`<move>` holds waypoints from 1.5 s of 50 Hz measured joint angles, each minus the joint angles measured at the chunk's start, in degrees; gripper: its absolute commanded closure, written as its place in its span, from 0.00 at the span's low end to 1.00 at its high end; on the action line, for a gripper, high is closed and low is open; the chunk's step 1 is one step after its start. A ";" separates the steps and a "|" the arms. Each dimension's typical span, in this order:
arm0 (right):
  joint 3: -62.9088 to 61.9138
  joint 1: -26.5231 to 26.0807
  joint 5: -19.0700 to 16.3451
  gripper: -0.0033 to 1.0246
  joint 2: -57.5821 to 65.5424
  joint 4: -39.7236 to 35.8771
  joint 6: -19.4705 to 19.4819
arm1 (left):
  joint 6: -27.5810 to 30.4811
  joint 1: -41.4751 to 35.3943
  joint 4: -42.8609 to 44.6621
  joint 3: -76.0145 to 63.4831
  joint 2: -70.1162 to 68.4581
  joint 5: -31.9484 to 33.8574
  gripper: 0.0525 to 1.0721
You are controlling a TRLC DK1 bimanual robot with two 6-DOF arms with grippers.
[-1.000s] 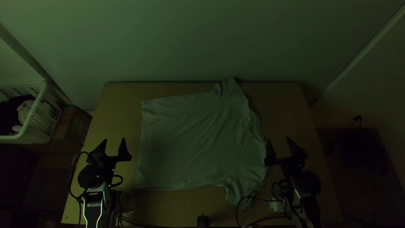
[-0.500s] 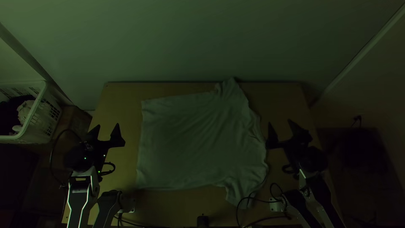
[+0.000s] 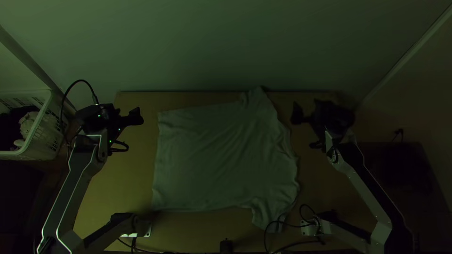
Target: Fold the t-shirt
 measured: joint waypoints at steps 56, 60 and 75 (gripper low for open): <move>57.18 -3.23 -8.48 0.13 51.82 -44.41 14.16 | -7.61 -1.75 -25.70 41.35 43.08 5.60 0.05; 62.79 -3.26 -9.05 0.13 56.02 -49.46 14.71 | -7.89 -1.75 -28.61 44.61 45.33 5.62 0.05; 69.42 -3.21 -9.38 0.26 64.15 -52.48 14.95 | -7.89 -1.75 -30.47 47.82 49.46 5.62 0.05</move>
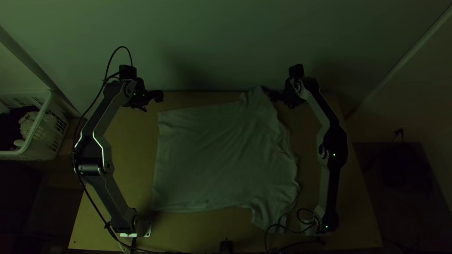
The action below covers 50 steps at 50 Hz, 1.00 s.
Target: Fold the t-shirt
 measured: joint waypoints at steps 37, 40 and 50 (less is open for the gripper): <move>3.89 1.05 -1.62 0.98 7.30 -0.02 0.81 | 0.00 0.00 0.04 2.56 4.20 0.00 0.06; 3.89 1.05 -2.21 0.98 7.37 -0.04 0.81 | 0.00 0.02 0.02 3.34 4.66 0.00 0.06; 3.89 0.72 -2.69 0.98 7.39 -0.22 0.83 | 0.00 0.02 0.00 6.47 7.89 0.04 0.06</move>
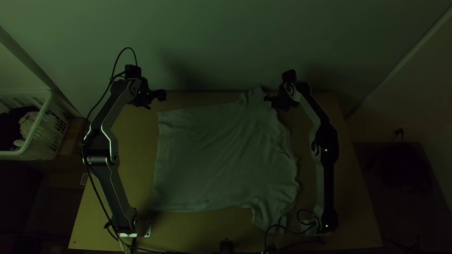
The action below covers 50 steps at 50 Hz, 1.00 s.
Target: Fold the t-shirt
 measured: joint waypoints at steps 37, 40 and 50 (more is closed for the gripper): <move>0.00 0.35 -0.17 0.98 0.00 0.00 0.42 | 0.28 0.26 -2.21 -1.07 4.35 -1.79 0.15; 0.00 0.35 -0.17 0.98 0.00 0.00 0.42 | 0.33 0.26 -2.03 -1.07 4.72 -1.79 0.15; 0.00 0.33 -0.17 0.98 0.00 0.00 0.42 | 0.72 0.26 -1.90 -1.09 5.90 -1.81 0.24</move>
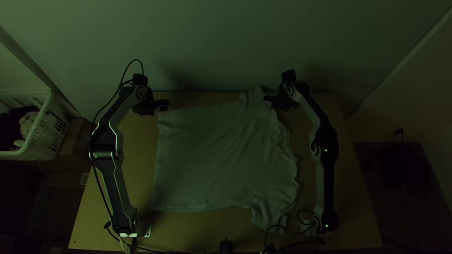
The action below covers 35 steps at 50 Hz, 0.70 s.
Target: Fold the t-shirt
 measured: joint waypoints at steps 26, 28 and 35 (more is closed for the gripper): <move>0.00 -0.44 -0.15 0.98 0.00 -0.02 0.00 | 1.46 -0.48 8.17 -6.84 -0.37 -0.33 0.97; 0.00 -0.50 -0.15 0.98 0.00 -0.02 0.00 | 1.46 -0.48 8.90 -7.30 -0.55 -0.35 0.97; 0.00 -0.81 -0.17 0.98 0.00 -0.02 0.00 | 1.46 -0.37 10.34 -7.82 -0.79 -0.22 0.97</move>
